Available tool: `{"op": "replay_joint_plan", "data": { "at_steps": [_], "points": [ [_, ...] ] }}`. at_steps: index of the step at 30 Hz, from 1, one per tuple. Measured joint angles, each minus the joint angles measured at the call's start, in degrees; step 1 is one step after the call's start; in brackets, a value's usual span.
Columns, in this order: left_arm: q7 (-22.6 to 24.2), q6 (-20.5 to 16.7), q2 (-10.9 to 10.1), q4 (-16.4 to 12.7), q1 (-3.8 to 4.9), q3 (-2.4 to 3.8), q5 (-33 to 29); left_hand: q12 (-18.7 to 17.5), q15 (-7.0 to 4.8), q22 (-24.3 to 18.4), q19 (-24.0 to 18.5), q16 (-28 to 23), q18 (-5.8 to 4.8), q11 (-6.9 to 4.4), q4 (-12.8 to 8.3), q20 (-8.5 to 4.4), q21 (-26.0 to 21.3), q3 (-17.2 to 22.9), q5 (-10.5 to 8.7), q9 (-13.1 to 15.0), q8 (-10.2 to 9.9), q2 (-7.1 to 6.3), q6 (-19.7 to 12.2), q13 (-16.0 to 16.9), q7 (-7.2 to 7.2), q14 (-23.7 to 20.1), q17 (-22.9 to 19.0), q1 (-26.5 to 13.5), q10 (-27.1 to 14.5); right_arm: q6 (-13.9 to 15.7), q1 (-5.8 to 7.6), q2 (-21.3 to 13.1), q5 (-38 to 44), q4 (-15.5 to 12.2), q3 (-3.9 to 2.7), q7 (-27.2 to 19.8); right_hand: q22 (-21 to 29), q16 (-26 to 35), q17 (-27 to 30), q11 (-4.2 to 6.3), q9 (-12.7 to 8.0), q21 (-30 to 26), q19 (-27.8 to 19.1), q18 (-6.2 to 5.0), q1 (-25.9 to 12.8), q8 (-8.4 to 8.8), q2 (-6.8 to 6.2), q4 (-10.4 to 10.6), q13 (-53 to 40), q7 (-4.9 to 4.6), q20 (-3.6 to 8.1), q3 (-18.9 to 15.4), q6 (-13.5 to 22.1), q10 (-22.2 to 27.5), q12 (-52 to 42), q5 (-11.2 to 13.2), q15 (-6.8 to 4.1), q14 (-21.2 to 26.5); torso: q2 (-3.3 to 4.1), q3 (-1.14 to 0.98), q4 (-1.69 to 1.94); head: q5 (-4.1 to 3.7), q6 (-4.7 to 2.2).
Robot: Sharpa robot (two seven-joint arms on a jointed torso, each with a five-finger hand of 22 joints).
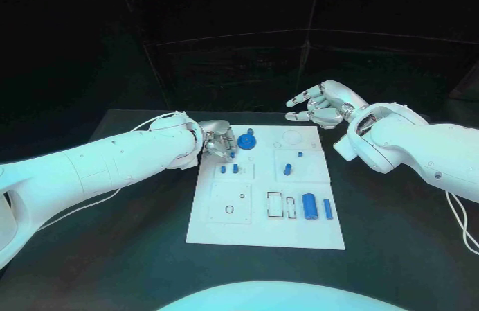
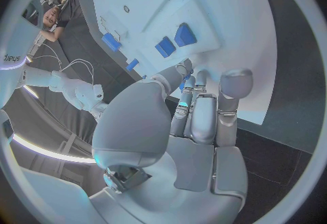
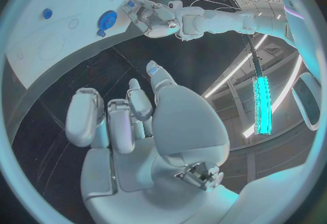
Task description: Assemble the parts on the task board
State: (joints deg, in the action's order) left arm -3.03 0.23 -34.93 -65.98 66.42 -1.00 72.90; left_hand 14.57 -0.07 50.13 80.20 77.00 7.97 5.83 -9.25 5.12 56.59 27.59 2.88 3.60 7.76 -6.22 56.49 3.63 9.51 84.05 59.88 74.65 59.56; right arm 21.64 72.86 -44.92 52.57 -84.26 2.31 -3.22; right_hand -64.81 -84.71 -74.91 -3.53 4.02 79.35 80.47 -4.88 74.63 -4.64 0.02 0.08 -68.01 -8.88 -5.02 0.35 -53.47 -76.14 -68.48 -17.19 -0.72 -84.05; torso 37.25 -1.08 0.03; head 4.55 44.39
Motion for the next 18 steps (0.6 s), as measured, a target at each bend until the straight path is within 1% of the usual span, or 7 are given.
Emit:
{"op": "replay_joint_plan", "data": {
  "at_steps": [3, 6, 7, 8, 10, 16, 18],
  "points": [
    [-0.01, -0.09, -0.31, -0.27, 0.00, 0.00, 0.00, -0.66, 0.22, -0.16, -0.21, 0.00, 0.00, 0.21, -0.24, 0.21, 0.00, -0.24, 0.00, 0.03, -0.25, -0.30, -0.32, 0.00, 0.32, -0.18, -0.46, 0.31, -1.46, -0.24, 0.00, -0.02, 0.18, 0.39, 0.00, 0.37, 1.73, 1.78, 0.17, -0.03, 0.00, -1.16, -1.11, 0.00, 0.26, 0.00, 0.26, -0.01, 6.62, 0.00, -0.06, -0.01, 0.00, 4.75, 7.03, 0.00, 0.00, 0.00, 0.00, 0.01, 0.00, -0.09, 0.00],
    [-0.01, -0.35, -0.89, -0.60, -0.02, 0.01, -0.08, -1.54, 0.41, -0.76, -0.43, 0.00, 0.01, 0.53, -0.90, 0.42, -0.39, -0.89, 0.00, 0.03, -1.07, -0.89, -1.28, 0.00, 0.59, 0.01, -1.01, 0.79, -3.44, -0.84, 0.00, -0.06, 0.78, 1.14, 0.00, 1.09, 5.13, 4.31, 3.26, 0.11, 0.02, -2.99, -2.60, 0.00, 0.92, -0.25, 0.74, -0.59, 18.66, 0.25, 0.12, 0.26, -0.64, 12.97, 20.17, 0.00, 0.00, 0.00, 0.00, 0.03, 0.00, -0.13, 0.00],
    [-0.01, -0.54, -1.21, -0.74, -0.02, 0.02, -0.14, -1.77, 0.54, -0.96, -0.57, -0.03, 0.01, 0.69, -1.12, 0.57, -0.69, -1.12, 0.00, 0.03, -1.09, -1.11, -1.67, 0.00, 0.61, -0.12, -1.16, 0.67, -4.25, -1.18, 0.00, -0.09, 1.20, 1.48, 0.00, 1.40, 6.75, 5.27, 4.61, 0.16, 0.08, -3.88, -3.24, -0.14, 1.37, -0.67, 0.51, -0.88, 21.49, 0.36, 0.13, 0.55, -1.35, 14.84, 23.59, 0.00, 0.00, 0.00, 0.00, 0.04, 0.00, -0.16, -0.03],
    [-0.01, -0.70, -1.47, -0.87, -0.02, 0.04, -0.17, -1.93, 0.74, -1.10, -0.63, -0.18, 0.01, 0.75, -1.28, 0.63, -0.81, -1.28, 0.00, 0.03, -1.32, -1.11, -1.95, 0.00, 0.71, -0.07, -1.21, 0.67, -4.89, -1.48, 0.00, -0.11, 1.64, 1.76, 0.00, 1.65, 8.23, 6.36, 6.06, 0.20, 0.17, -4.71, -3.83, -0.93, 1.99, -1.00, 0.50, -1.23, 24.11, 0.47, 0.30, 0.90, -2.04, 16.32, 26.84, 0.00, 0.00, 0.00, 0.00, 0.04, 0.00, -0.17, -0.04],
    [0.00, -1.15, -2.12, -1.12, -0.02, 0.08, -0.25, -1.93, 0.82, -1.18, -0.51, -0.18, 0.01, 0.92, -1.42, 0.76, -0.86, -1.42, 0.00, 0.03, -1.48, -1.11, -1.94, 0.00, 0.71, 0.01, -1.22, 0.67, -5.81, -2.29, 0.00, -0.17, 2.98, 2.40, 0.00, 2.18, 9.74, 7.95, 8.20, 0.03, 0.20, -5.70, -4.11, -0.93, 2.73, -1.18, 0.38, -1.67, 28.79, 0.23, 0.42, 1.98, -2.86, 18.38, 32.48, 0.00, -0.13, 0.12, 0.00, 0.04, 0.00, -0.21, -0.07],
    [0.84, -3.32, -3.89, -1.13, 0.01, 0.65, -1.70, -1.68, 1.02, -1.39, -0.62, -0.18, 0.01, 1.03, -1.42, 1.03, -0.90, -1.42, 0.00, 0.29, -1.48, -0.42, -1.79, 0.24, 1.27, -0.20, -1.35, 1.36, -5.93, -5.31, -0.18, -0.27, 9.77, 4.19, 0.00, 3.72, 10.37, 10.37, 10.82, -0.52, 0.15, -6.15, -3.72, -0.93, 4.47, -2.30, -0.24, -3.74, 42.21, 0.03, 0.03, 6.22, -5.11, 16.55, 46.05, 1.99, -0.13, 0.12, -0.01, 0.02, 0.00, -0.34, -0.13],
    [1.93, -4.58, -4.49, -1.08, 0.10, 0.77, -3.74, -0.99, 1.02, -3.16, -1.09, -0.76, 0.01, 1.32, -1.42, 1.45, -2.69, -1.42, 0.00, 0.37, -1.30, -0.42, -1.12, 0.32, 1.39, -0.20, -2.67, 1.35, -5.64, -6.40, -0.54, -0.29, 13.20, 4.58, 0.00, 4.28, 10.30, 10.72, 11.25, -0.41, 0.06, -6.15, -3.67, -0.93, 4.70, -2.30, -0.47, -4.28, 45.19, 0.40, -0.02, 7.48, -5.62, 15.24, 48.78, 2.46, -0.12, 0.12, -0.01, 0.01, 0.00, -0.37, -0.22]
  ]
}}
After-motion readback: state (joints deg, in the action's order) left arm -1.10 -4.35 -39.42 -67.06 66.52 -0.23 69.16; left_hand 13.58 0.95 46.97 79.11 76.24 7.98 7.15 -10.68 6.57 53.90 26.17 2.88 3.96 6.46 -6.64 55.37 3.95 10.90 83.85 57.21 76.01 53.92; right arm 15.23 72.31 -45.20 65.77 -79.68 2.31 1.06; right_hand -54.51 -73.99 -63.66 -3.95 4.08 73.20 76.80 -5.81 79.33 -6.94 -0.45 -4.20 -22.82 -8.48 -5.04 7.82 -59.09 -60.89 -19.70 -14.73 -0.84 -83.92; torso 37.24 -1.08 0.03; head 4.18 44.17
